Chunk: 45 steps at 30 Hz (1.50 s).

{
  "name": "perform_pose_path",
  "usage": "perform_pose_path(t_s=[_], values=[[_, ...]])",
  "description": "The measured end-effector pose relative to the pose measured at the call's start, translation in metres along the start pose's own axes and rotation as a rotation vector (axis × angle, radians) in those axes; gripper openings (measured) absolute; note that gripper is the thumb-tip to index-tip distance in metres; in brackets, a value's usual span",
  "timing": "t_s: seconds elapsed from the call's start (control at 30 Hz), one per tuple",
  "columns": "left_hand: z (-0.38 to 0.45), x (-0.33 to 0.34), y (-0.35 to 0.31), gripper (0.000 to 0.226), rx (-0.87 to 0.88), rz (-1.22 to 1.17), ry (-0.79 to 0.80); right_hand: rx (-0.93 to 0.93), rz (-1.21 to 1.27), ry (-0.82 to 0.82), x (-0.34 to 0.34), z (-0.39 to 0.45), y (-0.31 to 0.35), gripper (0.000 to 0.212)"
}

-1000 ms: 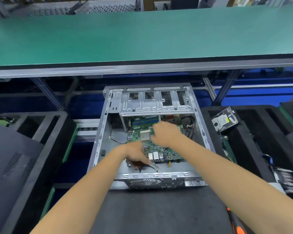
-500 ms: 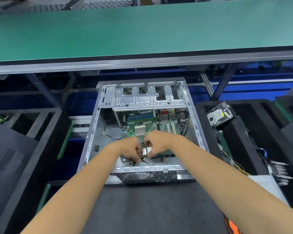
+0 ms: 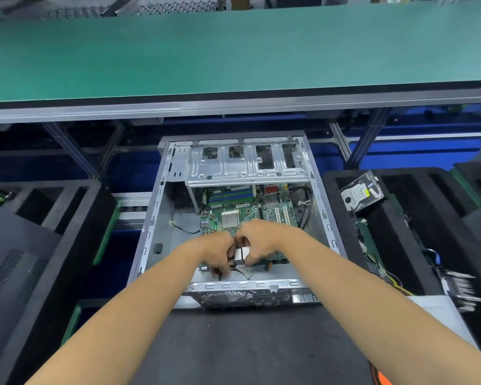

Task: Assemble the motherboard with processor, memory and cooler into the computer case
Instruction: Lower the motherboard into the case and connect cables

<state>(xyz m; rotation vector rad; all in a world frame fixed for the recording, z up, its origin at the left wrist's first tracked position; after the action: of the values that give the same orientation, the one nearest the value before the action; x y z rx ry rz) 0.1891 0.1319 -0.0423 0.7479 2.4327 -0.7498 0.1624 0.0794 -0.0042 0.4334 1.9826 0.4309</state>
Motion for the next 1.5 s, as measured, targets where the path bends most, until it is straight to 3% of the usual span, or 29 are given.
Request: perform_pose_path(t_s=[0.1,0.37,0.53,0.7,0.8,0.9,1.07,1.3,1.5], values=[[-0.002,-0.004,-0.001,0.031,0.018,0.05,-0.006,-0.003,-0.021,-0.003,-0.003,0.0,0.003,0.025],[-0.011,-0.002,0.013,0.013,-0.043,-0.098,0.131,-0.021,-0.046,-0.033,-0.01,-0.003,0.008,0.027],[-0.013,-0.005,0.025,0.019,-0.05,-0.173,0.14,-0.04,0.017,-0.053,-0.01,-0.002,0.015,0.029],[-0.021,-0.015,0.021,0.022,0.045,-0.065,0.093,-0.056,0.038,0.053,0.007,-0.002,0.019,0.021],[-0.024,-0.015,0.017,0.017,0.085,-0.149,0.122,-0.061,0.024,0.116,0.018,-0.001,0.022,0.033],[-0.026,-0.017,0.011,0.029,0.111,-0.258,0.121,-0.058,0.003,0.166,0.026,0.002,0.02,0.036],[-0.025,-0.025,0.012,0.011,0.103,-0.202,-0.003,-0.034,-0.013,0.221,0.036,0.006,0.013,0.035],[-0.019,-0.044,0.023,0.047,0.071,-0.273,-0.162,-0.005,0.044,0.2,0.033,0.006,0.004,0.032],[-0.025,-0.043,0.014,0.058,0.146,-0.335,-0.101,-0.001,-0.018,0.222,0.033,0.008,0.002,0.034]])
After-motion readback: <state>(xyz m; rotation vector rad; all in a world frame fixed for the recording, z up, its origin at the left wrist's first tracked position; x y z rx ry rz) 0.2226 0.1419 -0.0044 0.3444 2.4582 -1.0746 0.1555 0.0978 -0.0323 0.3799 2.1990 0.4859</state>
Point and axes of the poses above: each hand's wrist, its own z-axis towards the middle knuckle, its own x-axis out of the palm, y = z × x, the point moved 10 cm from there along z, towards the middle knuckle, and after that the axes turned 5 degrees about -x, right-handed, at the moved point
